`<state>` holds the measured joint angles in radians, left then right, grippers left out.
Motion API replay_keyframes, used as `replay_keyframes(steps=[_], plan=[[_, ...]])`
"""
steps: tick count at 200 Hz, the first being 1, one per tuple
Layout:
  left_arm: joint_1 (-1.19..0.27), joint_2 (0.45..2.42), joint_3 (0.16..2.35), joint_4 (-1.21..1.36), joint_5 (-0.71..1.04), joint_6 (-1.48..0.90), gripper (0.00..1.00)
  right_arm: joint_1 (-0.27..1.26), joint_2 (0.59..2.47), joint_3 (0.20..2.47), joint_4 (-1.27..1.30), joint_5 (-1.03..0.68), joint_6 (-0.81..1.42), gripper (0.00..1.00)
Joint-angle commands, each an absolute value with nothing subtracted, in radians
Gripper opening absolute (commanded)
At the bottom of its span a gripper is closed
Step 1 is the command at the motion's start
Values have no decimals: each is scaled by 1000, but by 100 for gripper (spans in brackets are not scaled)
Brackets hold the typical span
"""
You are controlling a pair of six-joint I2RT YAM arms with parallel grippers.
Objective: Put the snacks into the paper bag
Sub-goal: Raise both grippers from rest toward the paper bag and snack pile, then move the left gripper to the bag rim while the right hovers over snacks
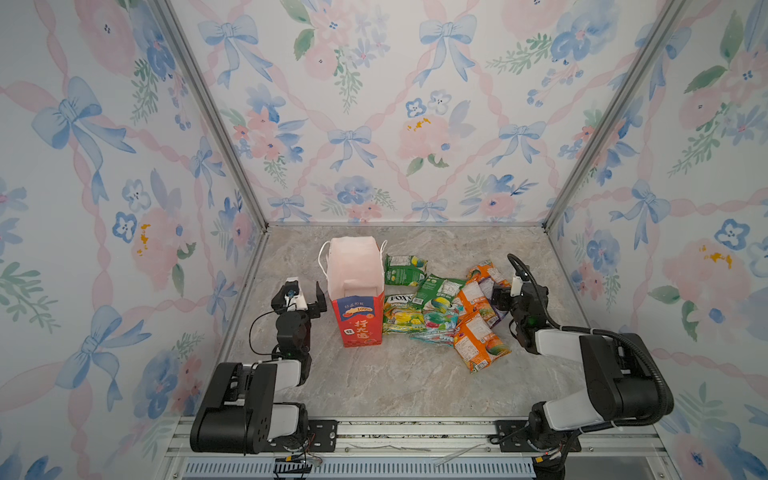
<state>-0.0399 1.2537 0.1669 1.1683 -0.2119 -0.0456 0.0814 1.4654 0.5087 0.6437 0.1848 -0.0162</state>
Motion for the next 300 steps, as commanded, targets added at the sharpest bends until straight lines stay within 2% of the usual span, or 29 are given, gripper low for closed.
replay_keyframes(steps=[1, 55, 80, 116, 177, 237, 300], plan=[[-43, 1129, 186, 1000, -238, -89, 98, 97, 1398, 649, 367, 200, -1, 97], [-35, 865, 239, 707, -341, -155, 98, 95, 1385, 1008, -159, -9, 126, 96], [-27, 784, 289, 574, -324, -214, 98, 96, 1402, 1115, -307, -147, 159, 97], [-25, 736, 394, 410, -304, -336, 98, 97, 1373, 1149, -375, -246, 203, 97], [-21, 785, 726, -1, -282, -504, 98, 103, 1315, 1179, -467, -238, 219, 97], [-22, 765, 957, -146, -259, -585, 98, 109, 1337, 1239, -543, -226, 246, 97], [-22, 783, 1062, -239, -54, -712, 98, 130, 1353, 1273, -556, -222, 254, 96]])
